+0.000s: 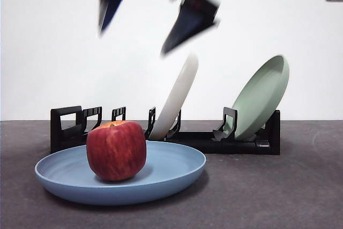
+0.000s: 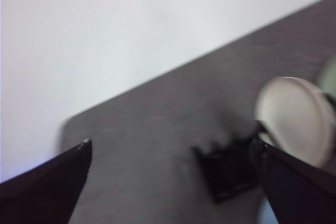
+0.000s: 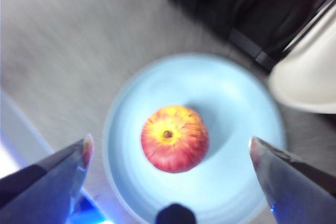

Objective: Take the blue plate from the plate rack,put the plate on the table,take the apple from the table,put the apple in the plate

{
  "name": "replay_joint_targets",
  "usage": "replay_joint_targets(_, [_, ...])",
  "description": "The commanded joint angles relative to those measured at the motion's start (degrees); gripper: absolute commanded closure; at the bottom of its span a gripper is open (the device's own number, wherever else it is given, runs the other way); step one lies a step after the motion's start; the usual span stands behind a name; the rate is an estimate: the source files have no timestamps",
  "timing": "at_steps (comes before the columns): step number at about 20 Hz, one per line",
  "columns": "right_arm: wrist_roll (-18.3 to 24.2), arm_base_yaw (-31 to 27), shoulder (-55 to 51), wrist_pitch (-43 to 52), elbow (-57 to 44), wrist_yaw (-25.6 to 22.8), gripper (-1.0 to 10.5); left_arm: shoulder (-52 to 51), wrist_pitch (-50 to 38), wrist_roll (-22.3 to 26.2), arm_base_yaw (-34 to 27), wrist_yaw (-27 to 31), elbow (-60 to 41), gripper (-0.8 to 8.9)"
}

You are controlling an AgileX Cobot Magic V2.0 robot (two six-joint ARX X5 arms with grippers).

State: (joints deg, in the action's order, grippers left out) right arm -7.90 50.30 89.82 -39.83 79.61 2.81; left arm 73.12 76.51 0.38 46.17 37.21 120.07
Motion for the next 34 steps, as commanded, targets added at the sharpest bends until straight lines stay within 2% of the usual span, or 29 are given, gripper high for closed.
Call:
replay_joint_targets(1, [1.7,-1.7,-6.6,-1.3,0.0,-0.4,4.4,0.3,2.8,1.1,-0.2,-6.6,-0.1,3.12])
replay_joint_targets(5, [2.0,-6.1,-17.2,-5.0,0.0,-0.4,4.5,1.6,2.8,1.4,-0.2,-15.2,-0.1,3.27])
replay_joint_targets(6, [2.1,-7.3,-19.6,-6.5,0.0,-0.4,4.8,2.0,2.8,1.8,-0.2,-15.5,-0.1,4.13])
replay_joint_targets(8, [3.3,-9.2,-22.8,-8.9,0.0,-1.0,7.0,2.8,2.8,2.2,-0.2,-15.2,-0.1,6.31])
replay_joint_targets(10, [3.6,-10.4,-25.5,-11.3,0.0,-6.2,9.0,3.4,2.8,3.0,-0.2,-15.2,-0.1,8.32])
replay_joint_targets(11, [3.9,-10.8,-26.5,-12.2,0.0,-7.9,9.6,3.6,2.8,3.3,-0.2,-15.2,-0.1,8.22])
replay_joint_targets(17, [5.5,-12.0,-31.2,-13.4,-0.4,-8.7,9.6,2.2,2.9,4.2,-0.1,-15.2,-1.2,8.22])
replay_joint_targets(20, [5.5,-12.0,-35.0,-12.5,-4.2,-8.7,9.6,-2.3,1.1,2.6,0.0,-15.1,-7.3,8.22])
replay_joint_targets(23, [5.3,-12.0,-40.1,-9.6,-11.9,-8.7,9.6,-10.9,-6.7,1.4,0.0,-15.1,-20.6,8.22])
replay_joint_targets(26, [3.5,-12.0,-46.1,-2.9,-22.0,-4.9,9.6,-21.8,-17.2,0.0,0.0,-15.0,-38.4,8.22])
replay_joint_targets(30, [2.4,-12.0,-53.3,4.5,-33.8,-4.3,9.6,-36.0,-29.0,-1.6,0.0,-14.8,-60.7,8.22])
replay_joint_targets(32, [2.4,-12.0,-55.8,5.8,-36.5,-4.5,9.6,-40.7,-32.1,-1.9,0.0,-14.9,-67.5,8.22])
replay_joint_targets(34, [2.4,-12.0,-56.1,5.5,-36.7,-4.7,9.6,-42.4,-32.2,-2.2,0.0,-15.0,-70.3,8.21])
